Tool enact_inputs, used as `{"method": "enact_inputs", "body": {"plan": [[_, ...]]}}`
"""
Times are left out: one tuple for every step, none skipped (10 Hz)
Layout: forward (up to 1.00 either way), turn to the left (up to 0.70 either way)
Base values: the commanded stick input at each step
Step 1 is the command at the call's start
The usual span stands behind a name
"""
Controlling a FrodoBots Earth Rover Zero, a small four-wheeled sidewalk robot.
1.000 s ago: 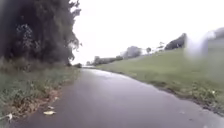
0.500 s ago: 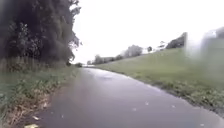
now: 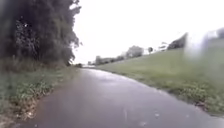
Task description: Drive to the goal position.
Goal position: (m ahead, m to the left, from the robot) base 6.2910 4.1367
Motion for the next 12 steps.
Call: {"method": "enact_inputs", "body": {"plan": [[0.70,0.01],[0.70,0.07],[0.70,0.13],[0.70,0.14],[0.70,0.14],[0.70,0.14],[0.70,0.14],[0.70,0.14],[0.70,0.14],[0.70,0.14],[0.70,0.00],[0.70,0.00]]}}
